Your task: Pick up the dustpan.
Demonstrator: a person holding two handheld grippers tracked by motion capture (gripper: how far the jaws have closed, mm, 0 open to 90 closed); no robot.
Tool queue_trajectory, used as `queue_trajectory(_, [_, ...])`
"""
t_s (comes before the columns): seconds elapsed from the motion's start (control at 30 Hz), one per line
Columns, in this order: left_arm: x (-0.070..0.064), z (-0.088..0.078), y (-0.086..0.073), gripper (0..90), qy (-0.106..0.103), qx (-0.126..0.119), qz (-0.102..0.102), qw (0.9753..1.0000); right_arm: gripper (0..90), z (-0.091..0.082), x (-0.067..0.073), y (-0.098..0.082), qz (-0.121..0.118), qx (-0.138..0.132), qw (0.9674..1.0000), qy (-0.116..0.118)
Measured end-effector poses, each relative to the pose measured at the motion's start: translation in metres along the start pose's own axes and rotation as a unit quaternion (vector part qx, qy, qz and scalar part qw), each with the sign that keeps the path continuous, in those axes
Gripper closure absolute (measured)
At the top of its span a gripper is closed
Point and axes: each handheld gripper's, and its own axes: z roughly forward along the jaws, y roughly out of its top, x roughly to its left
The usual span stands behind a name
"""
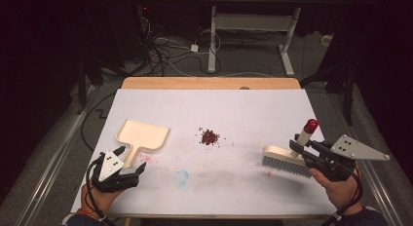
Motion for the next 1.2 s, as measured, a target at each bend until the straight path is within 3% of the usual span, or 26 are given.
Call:
queue_trajectory(0.1, [0.001,-0.001,-0.003,15.2,-0.005,0.007,-0.006,0.9999,70.1,-0.001,0.001,0.000,-0.003,-0.002,1.0000,-0.003])
queue_trajectory(0.23, [0.005,0.000,-0.007,15.4,0.004,0.023,-0.013,0.9996,70.1,-0.001,0.003,0.001,-0.005,-0.001,1.0000,-0.004])
queue_trajectory(0.3, [0.009,0.001,-0.010,15.4,0.000,0.029,-0.031,0.9991,70.1,0.001,0.005,0.003,-0.009,0.000,0.9999,-0.005])
queue_trajectory(0.47, [0.012,0.005,-0.007,15.6,0.005,0.060,-0.054,0.9967,70.1,0.003,0.009,0.003,-0.015,0.003,0.9999,0.001])
queue_trajectory(0.53, [0.018,0.011,-0.003,15.9,0.001,0.087,-0.069,0.9938,70.1,0.004,0.008,0.002,-0.015,0.006,0.9999,0.002])
queue_trajectory(0.63, [0.029,0.024,0.000,17.5,0.005,0.123,-0.105,0.9869,70.1,0.005,0.006,0.001,-0.009,0.010,0.9999,0.002])
queue_trajectory(0.8, [0.046,0.054,0.002,22.5,-0.013,0.155,-0.142,0.9776,70.0,0.006,0.007,0.001,-0.009,0.008,0.9999,0.001])
queue_trajectory(0.83, [0.049,0.060,0.001,33.3,-0.020,0.161,-0.149,0.9755,70.0,0.006,0.008,0.001,-0.007,0.007,0.9999,-0.001])
queue_trajectory(0.9, [0.051,0.070,0.001,35.4,-0.025,0.174,-0.154,0.9724,70.0,0.006,0.009,0.001,-0.007,0.007,1.0000,0.001])
queue_trajectory(1.13, [0.049,0.076,0.004,42.8,-0.007,0.167,-0.156,0.9735,70.1,0.008,0.009,0.000,-0.005,0.007,1.0000,-0.003])
queue_trajectory(1.2, [0.047,0.074,0.003,52.4,-0.006,0.160,-0.159,0.9742,70.1,0.008,0.008,-0.001,-0.001,0.009,1.0000,-0.002])
